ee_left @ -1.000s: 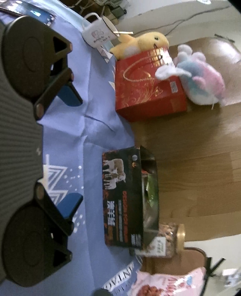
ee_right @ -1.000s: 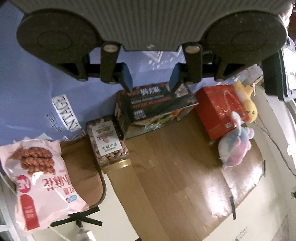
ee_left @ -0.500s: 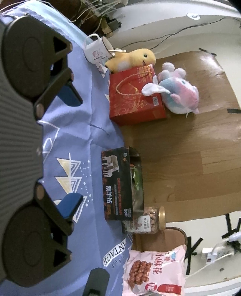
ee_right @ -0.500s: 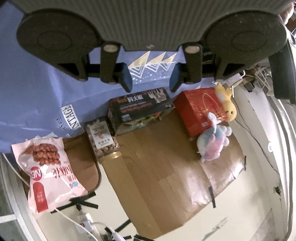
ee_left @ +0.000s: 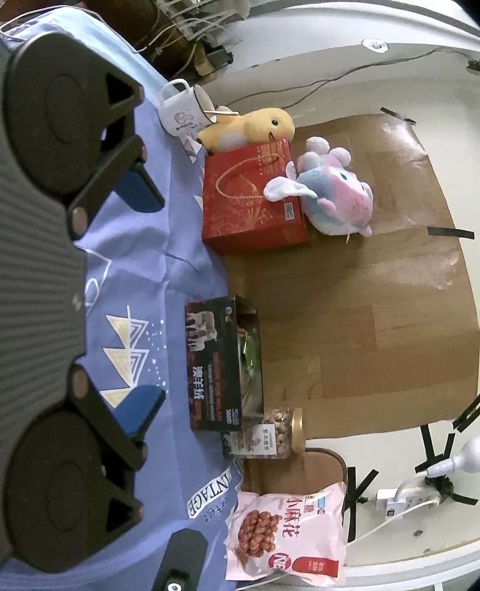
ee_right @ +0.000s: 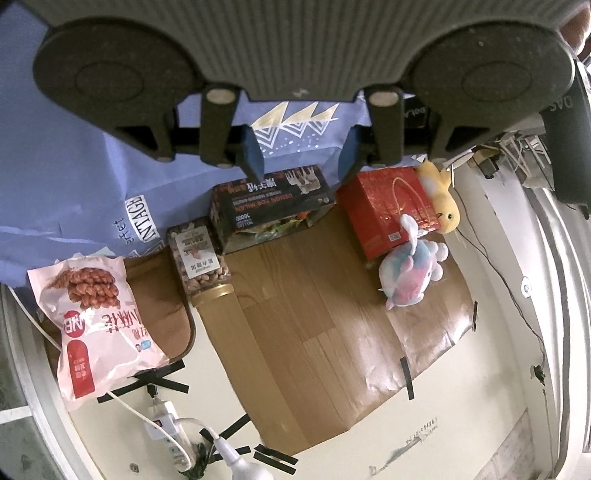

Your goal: Organize snacks

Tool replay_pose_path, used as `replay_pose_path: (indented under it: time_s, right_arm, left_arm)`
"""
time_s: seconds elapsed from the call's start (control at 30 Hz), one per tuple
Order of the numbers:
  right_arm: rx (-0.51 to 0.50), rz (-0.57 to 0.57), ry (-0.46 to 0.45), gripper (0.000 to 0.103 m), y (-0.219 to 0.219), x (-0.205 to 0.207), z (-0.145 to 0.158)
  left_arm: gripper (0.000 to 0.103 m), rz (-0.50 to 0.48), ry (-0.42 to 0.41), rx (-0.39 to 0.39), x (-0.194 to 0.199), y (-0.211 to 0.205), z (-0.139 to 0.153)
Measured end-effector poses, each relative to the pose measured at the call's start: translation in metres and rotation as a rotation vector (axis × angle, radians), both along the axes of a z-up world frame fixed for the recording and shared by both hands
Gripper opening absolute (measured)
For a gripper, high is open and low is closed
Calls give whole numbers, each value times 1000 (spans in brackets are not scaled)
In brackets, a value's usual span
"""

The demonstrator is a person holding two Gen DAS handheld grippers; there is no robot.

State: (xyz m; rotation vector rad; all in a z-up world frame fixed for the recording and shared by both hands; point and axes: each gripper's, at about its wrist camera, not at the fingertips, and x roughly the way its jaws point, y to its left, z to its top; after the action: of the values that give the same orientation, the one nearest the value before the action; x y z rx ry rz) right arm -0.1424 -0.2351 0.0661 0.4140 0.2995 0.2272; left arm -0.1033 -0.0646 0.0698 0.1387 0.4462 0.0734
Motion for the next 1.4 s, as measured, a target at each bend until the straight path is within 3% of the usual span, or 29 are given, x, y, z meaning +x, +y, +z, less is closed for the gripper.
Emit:
replay_pose_path:
  time_s: [0.83, 1.4]
  right_arm:
    - [-8, 1, 21, 47, 2, 6, -4]
    - [3, -14, 109, 47, -6, 55, -26]
  left_arm:
    - [103, 45, 0, 49, 9, 5, -11]
    - [103, -11, 124, 52, 72, -5, -40]
